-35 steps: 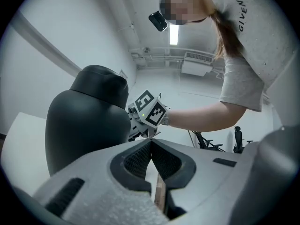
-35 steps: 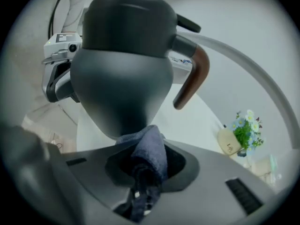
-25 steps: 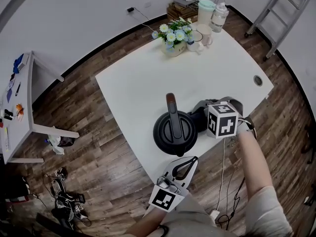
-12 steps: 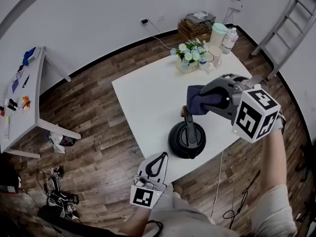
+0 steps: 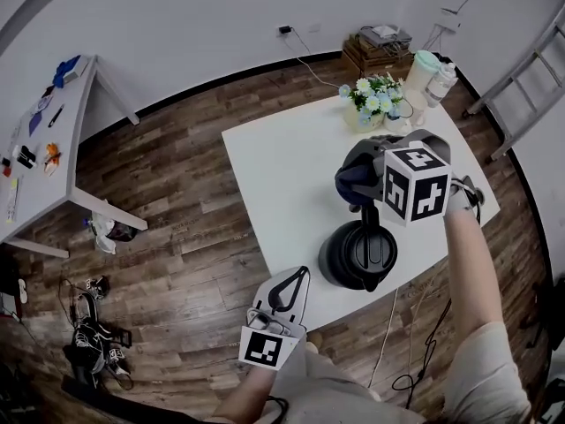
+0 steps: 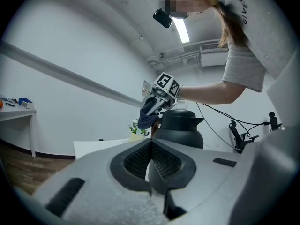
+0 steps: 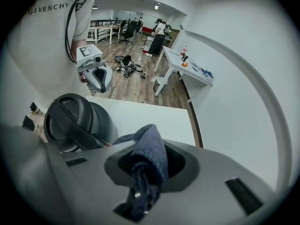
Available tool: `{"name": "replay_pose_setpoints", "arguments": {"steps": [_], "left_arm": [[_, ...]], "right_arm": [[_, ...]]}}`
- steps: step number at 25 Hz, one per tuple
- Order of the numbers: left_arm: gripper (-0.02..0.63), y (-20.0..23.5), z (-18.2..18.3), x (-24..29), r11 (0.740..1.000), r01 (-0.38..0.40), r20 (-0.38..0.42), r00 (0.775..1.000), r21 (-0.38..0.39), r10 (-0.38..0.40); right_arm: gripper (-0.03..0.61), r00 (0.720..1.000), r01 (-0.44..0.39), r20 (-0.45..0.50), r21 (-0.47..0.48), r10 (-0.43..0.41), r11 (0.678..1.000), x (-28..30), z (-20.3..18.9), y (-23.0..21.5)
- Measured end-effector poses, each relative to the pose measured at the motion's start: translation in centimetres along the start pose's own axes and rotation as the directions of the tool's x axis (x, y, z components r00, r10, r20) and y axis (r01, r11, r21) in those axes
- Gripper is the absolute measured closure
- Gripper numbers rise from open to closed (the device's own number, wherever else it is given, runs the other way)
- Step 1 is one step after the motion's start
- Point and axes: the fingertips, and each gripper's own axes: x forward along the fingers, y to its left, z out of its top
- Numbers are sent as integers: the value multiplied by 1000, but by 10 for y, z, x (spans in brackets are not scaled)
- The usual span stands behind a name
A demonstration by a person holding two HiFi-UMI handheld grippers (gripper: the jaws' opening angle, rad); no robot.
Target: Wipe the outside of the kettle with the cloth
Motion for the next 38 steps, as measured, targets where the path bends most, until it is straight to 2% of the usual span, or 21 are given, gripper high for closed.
{"name": "replay_pose_setpoints", "arguments": {"steps": [3,5,7,9,12,14,19,24,27,29,31,33,35,37,38], "left_arm": [[607,8,-4,5,1000,-7,-7,1000,7,7],[607,13,-2,9,1000,-11,7,1000,7,11],[607,18,2,12,1000,-21,21,1000,-5,21],[607,22,8,17,1000,-28,31,999,2,28],[607,25,14,27,999,-29,42,999,36,28],[607,25,12,32,998,-28,40,999,52,26],[607,34,-4,29,997,-41,6,999,65,41],[607,38,-19,11,995,-64,-23,998,81,66],[607,42,-23,2,994,-79,-23,996,77,81],[607,46,-24,-3,994,-92,-26,995,63,94],[607,52,-24,-8,993,-107,-26,994,49,109],[607,55,-23,-11,992,-115,-24,993,50,116],[607,56,-21,-13,991,-122,-19,992,47,123],[607,56,-17,-16,991,-127,-17,992,43,128],[607,56,-14,-17,991,-126,-18,992,46,127]], "right_arm": [[511,1000,10,-4,-54,-11,998,6,9,-5],[511,1000,0,31,-94,3,996,0,23,-6],[511,995,-60,70,-140,71,988,-10,42,1],[511,981,-162,78,-183,179,970,-17,58,14],[511,935,-333,46,-215,350,918,-13,75,41],[511,905,-410,18,-228,425,883,0,80,57],[511,824,-562,-78,-231,561,794,42,87,81],[511,727,-686,-174,-164,664,709,79,76,105],[511,694,-719,-218,-163,686,676,98,72,120],[511,708,-706,-210,-208,674,677,107,82,122],[511,748,-661,-158,-256,644,705,106,97,116],[511,803,-591,-89,-253,590,766,93,104,101],[511,870,-483,-15,-232,494,844,71,105,83],[511,944,-312,46,-207,328,927,41,105,61],[511,972,-209,65,-194,225,958,23,105,52]]}}
